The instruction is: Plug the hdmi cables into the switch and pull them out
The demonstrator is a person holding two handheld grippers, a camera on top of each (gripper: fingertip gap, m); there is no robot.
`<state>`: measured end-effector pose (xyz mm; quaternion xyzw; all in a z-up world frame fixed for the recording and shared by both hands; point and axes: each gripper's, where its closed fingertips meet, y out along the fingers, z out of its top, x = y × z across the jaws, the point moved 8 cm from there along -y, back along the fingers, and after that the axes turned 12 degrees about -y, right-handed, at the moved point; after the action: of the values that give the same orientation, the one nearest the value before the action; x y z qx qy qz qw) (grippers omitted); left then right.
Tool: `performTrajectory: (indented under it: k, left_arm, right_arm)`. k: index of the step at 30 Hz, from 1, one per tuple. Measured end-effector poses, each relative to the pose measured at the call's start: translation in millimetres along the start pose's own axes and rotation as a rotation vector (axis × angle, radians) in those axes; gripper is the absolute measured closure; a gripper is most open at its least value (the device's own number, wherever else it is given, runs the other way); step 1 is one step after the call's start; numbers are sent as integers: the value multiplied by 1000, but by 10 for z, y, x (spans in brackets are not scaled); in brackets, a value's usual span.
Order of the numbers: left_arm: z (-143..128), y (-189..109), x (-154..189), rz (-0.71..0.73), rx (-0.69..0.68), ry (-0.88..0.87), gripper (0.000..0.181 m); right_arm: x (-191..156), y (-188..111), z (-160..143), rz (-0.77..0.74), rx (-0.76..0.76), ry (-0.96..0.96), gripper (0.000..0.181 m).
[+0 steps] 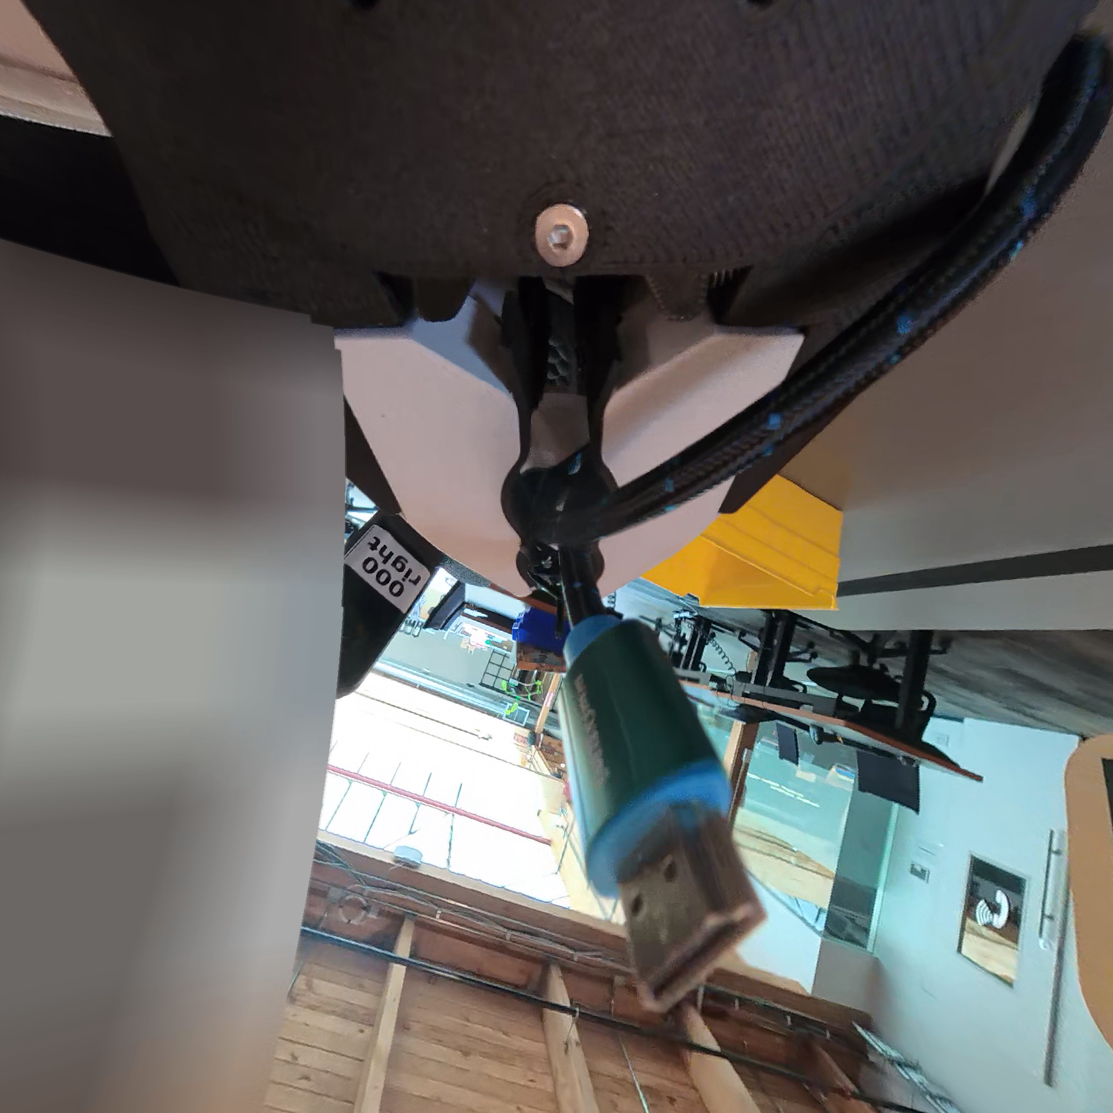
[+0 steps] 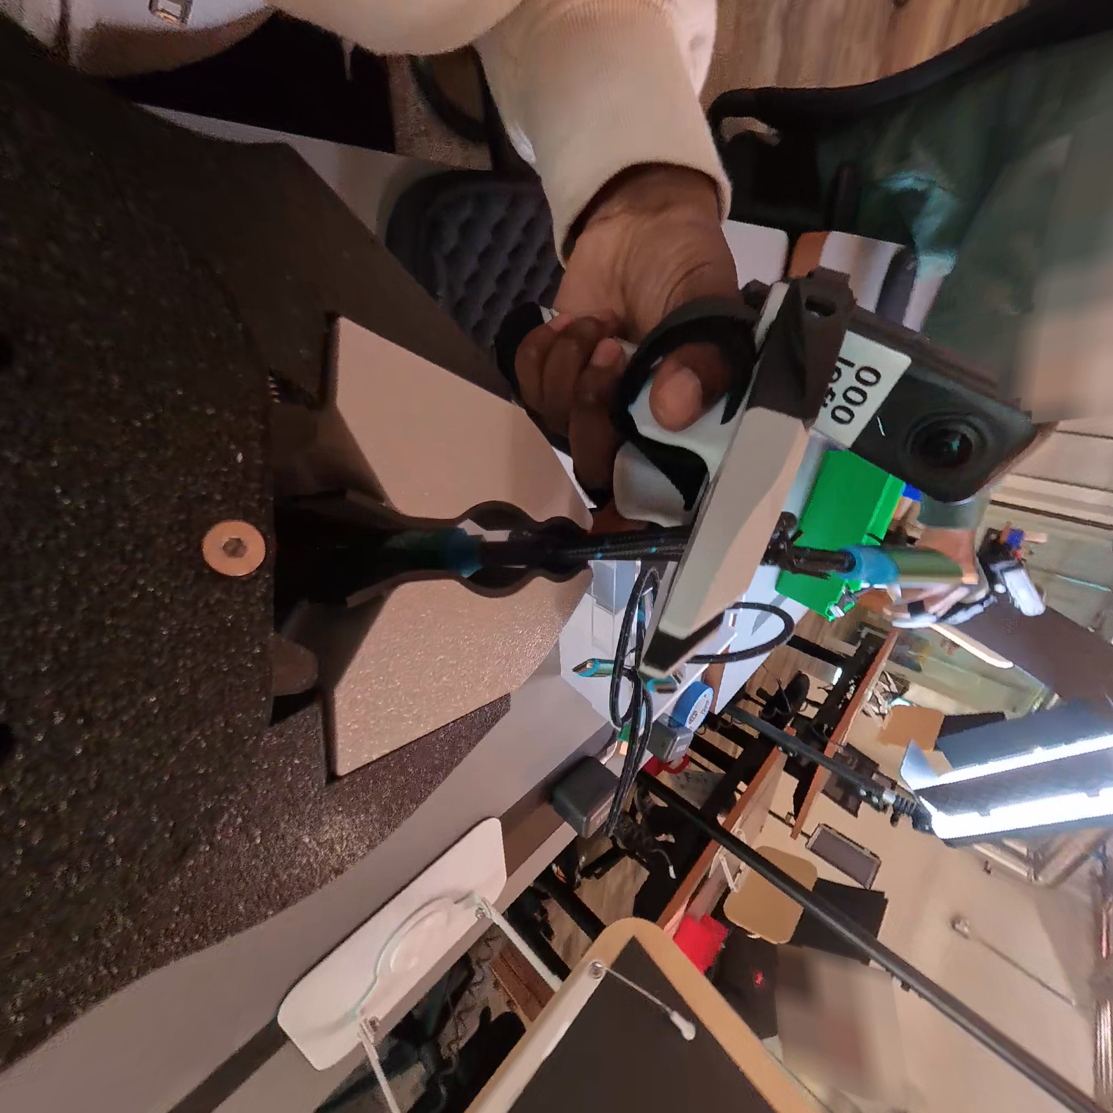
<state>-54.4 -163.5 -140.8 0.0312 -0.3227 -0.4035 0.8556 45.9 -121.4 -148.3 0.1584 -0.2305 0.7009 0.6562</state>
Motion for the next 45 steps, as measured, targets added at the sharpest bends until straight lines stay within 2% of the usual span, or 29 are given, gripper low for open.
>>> performTrajectory:
  k: [2,5,7,9,12,16,18,21,25,27,30,32,37,41,43,45]
  left_arm:
    - [-3,7,-15,41,-39,8,149]
    - [-28,4,-38,72,-175,-12,120]
    - [-45,-20,-42,68,-244,-11,112]
    - [-33,-72,-35,78,-269,34,111]
    - [78,-191,-22,139,-197,144,119]
    - [271,-380,-48,246,-37,203,135]
    - [345,-466,-83,293,29,195,137]
    - [437,-578,-126,360,121,183,139]
    - [506,-681,-151,418,176,182,139]
    - [521,-714,-158,440,174,191,139]
    - [535,-752,-169,474,169,211,139]
    - [538,-775,-191,502,154,219,139]
    - [523,-854,-296,633,27,281,139]
    - [579,-979,-514,882,-178,467,138]
    - [647,-985,-674,927,-241,499,137]
    - [703,-936,-850,885,-275,454,135]
  right_arm:
    - [55,-65,-41,-43,31,57,174]
    - [187,-229,-80,-129,117,167,175]
    - [291,-379,-104,-219,170,204,174]
    - [419,-581,-145,-367,160,176,175]
    - [641,-981,-289,-623,-23,75,175]
    - [876,-1570,-720,-862,-457,106,175]
    - [904,-1805,-957,-909,-659,163,175]
    - [880,-2018,-1219,-942,-877,186,175]
    - [874,-2126,-1397,-949,-968,259,174]
    - [902,-2153,-1391,-998,-918,259,164]
    - [944,-2162,-1278,-1074,-759,251,132]
    - [958,-2142,-1206,-1071,-665,251,120]
    - [890,-1966,-956,-932,-325,225,123]
    - [761,-1758,-768,-723,-42,214,137]
    - [712,-1666,-769,-647,7,220,139]
    - [690,-1607,-818,-625,-7,229,140]
